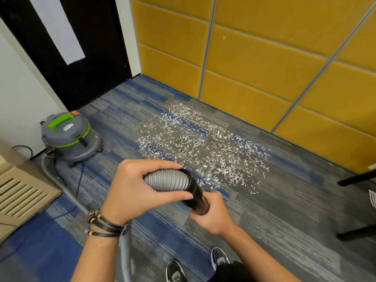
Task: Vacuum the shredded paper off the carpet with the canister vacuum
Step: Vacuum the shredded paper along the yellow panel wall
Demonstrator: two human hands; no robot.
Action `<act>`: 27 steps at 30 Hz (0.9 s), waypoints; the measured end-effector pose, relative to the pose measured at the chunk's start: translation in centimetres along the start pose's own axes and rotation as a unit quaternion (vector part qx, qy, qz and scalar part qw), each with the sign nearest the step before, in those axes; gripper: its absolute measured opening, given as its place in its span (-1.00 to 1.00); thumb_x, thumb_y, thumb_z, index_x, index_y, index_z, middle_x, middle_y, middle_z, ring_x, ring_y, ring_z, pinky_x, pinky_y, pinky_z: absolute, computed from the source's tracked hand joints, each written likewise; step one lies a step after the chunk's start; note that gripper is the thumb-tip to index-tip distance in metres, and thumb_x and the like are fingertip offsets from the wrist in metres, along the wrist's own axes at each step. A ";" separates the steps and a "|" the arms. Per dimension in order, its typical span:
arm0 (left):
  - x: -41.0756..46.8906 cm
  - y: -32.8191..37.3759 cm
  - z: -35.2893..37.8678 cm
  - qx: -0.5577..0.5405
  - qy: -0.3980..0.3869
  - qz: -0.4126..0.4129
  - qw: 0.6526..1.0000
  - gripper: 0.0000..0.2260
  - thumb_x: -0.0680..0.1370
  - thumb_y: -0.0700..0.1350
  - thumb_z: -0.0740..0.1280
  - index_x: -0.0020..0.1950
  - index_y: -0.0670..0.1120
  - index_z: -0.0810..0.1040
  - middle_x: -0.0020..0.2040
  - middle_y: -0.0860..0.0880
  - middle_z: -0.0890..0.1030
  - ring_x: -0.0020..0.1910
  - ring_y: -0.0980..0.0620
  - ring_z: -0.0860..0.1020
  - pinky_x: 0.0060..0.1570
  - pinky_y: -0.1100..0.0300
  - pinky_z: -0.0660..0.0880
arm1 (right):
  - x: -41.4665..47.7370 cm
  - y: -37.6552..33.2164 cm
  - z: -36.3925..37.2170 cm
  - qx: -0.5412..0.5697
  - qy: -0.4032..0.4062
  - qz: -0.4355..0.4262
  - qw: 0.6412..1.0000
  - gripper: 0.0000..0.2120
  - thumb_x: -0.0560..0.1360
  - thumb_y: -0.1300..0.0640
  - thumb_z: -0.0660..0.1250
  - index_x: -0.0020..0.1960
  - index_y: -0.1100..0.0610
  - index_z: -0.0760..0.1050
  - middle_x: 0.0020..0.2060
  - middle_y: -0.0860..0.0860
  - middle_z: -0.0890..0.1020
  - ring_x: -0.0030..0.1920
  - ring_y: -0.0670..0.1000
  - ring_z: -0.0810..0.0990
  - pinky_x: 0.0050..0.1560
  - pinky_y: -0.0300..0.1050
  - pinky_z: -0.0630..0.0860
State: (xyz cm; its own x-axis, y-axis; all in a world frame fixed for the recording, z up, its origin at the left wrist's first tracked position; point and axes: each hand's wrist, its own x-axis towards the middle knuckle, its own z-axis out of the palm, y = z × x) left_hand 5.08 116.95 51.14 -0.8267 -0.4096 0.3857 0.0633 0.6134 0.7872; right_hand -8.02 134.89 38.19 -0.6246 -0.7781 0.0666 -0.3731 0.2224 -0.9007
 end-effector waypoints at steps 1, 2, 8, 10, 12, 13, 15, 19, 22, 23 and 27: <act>-0.1 -0.1 0.0 0.001 -0.003 -0.001 1.000 -0.54 0.26 0.26 0.67 0.06 0.08 0.78 -0.04 0.25 0.75 -0.06 0.26 0.72 0.02 0.33 0.58 | -0.2 0.0 -0.1 -0.001 0.000 -0.001 1.000 -0.70 0.30 0.20 0.42 -0.40 -0.02 0.31 -0.53 -0.15 0.36 -0.49 -0.13 0.27 -0.42 -0.22 0.20; -0.2 -0.1 -0.1 0.005 0.000 0.000 1.000 -0.54 0.26 0.27 0.66 0.07 0.08 0.78 -0.04 0.25 0.75 -0.06 0.26 0.72 0.02 0.31 0.59 | -0.2 0.0 -0.1 -0.004 0.001 -0.003 1.000 -0.71 0.29 0.18 0.42 -0.40 -0.03 0.31 -0.53 -0.15 0.36 -0.49 -0.13 0.27 -0.42 -0.22 0.20; 0.2 0.3 -0.9 0.032 0.032 0.001 0.999 -0.53 0.28 0.28 0.65 0.08 0.08 0.77 -0.01 0.23 0.75 -0.04 0.25 0.72 0.02 0.20 0.62 | 1.5 -0.6 -0.1 -0.007 -0.006 -0.008 1.000 -0.70 0.26 0.15 0.40 -0.42 -0.13 0.31 -0.54 -0.16 0.34 -0.49 -0.12 0.26 -0.42 -0.22 0.19; 0.4 0.5 -0.7 0.039 0.027 0.008 0.999 -0.52 0.28 0.27 0.65 0.08 0.06 0.78 0.00 0.22 0.75 -0.04 0.25 0.72 0.02 0.20 0.63 | 1.8 -0.6 0.0 0.011 -0.009 -0.007 1.000 -0.69 0.26 0.18 0.40 -0.42 -0.13 0.32 -0.53 -0.15 0.36 -0.48 -0.13 0.26 -0.42 -0.20 0.19; 0.6 0.7 -0.4 0.031 0.017 0.010 0.999 -0.52 0.28 0.26 0.66 0.08 0.06 0.77 -0.01 0.21 0.75 -0.04 0.24 0.72 0.02 0.21 0.63 | 2.0 -0.6 -0.1 0.020 -0.015 -0.007 1.000 -0.71 0.27 0.17 0.40 -0.41 -0.10 0.32 -0.52 -0.15 0.36 -0.48 -0.14 0.27 -0.43 -0.17 0.20; 0.8 0.7 -0.3 0.022 0.011 0.005 1.000 -0.53 0.27 0.26 0.66 0.08 0.06 0.77 -0.02 0.21 0.75 -0.04 0.23 0.72 0.02 0.22 0.63 | 1.9 -0.5 -0.2 0.019 -0.018 -0.010 1.000 -0.71 0.29 0.17 0.39 -0.41 -0.07 0.31 -0.52 -0.15 0.36 -0.48 -0.14 0.26 -0.43 -0.17 0.19; 0.9 0.8 -0.1 0.006 0.005 -0.003 1.000 -0.53 0.26 0.24 0.67 0.08 0.06 0.77 -0.04 0.21 0.76 -0.06 0.21 0.73 0.00 0.25 0.62 | 1.4 -0.2 -0.6 0.018 -0.023 -0.011 1.000 -0.70 0.30 0.20 0.39 -0.40 -0.02 0.28 -0.53 -0.15 0.33 -0.48 -0.13 0.25 -0.42 -0.16 0.18; 0.8 1.4 1.1 0.006 0.014 -0.005 1.000 -0.52 0.25 0.23 0.68 0.07 0.04 0.78 -0.05 0.21 0.76 -0.07 0.21 0.73 -0.01 0.27 0.62 | 0.6 0.2 -2.1 0.016 -0.023 -0.019 0.999 -0.71 0.27 0.17 0.40 -0.41 -0.04 0.29 -0.53 -0.16 0.35 -0.49 -0.12 0.26 -0.41 -0.24 0.19; 1.1 2.3 2.0 0.039 0.044 0.014 0.998 -0.53 0.28 0.24 0.67 0.09 0.04 0.78 0.00 0.21 0.75 -0.04 0.24 0.72 0.03 0.27 0.60 | 1.4 0.1 -3.6 -0.002 -0.022 -0.032 0.999 -0.70 0.25 0.17 0.38 -0.43 -0.10 0.29 -0.55 -0.16 0.32 -0.50 -0.12 0.23 -0.41 -0.29 0.16; 1.2 2.7 2.1 0.048 0.049 0.020 0.997 -0.53 0.28 0.23 0.67 0.09 0.04 0.77 0.01 0.21 0.75 -0.03 0.24 0.72 0.04 0.28 0.60 | 1.6 0.1 -3.9 0.000 -0.024 -0.036 0.999 -0.67 0.26 0.19 0.38 -0.43 -0.12 0.28 -0.55 -0.16 0.33 -0.51 -0.12 0.25 -0.42 -0.31 0.17; 1.8 3.6 2.9 0.064 0.040 0.028 0.997 -0.52 0.29 0.25 0.67 0.11 0.05 0.77 0.02 0.22 0.74 -0.02 0.24 0.72 0.03 0.22 0.62 | 2.3 0.2 -5.0 0.017 -0.041 -0.042 0.998 -0.67 0.27 0.20 0.38 -0.41 -0.15 0.30 -0.54 -0.18 0.37 -0.51 -0.14 0.30 -0.41 -0.30 0.22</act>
State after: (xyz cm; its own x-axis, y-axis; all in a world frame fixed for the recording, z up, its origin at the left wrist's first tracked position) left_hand 2.18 120.39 53.30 -0.7764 -0.4218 0.4683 0.0319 0.7157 0.6977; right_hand -13.00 136.09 40.29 -0.5324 -0.8395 0.1085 -0.3983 0.1353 -0.9072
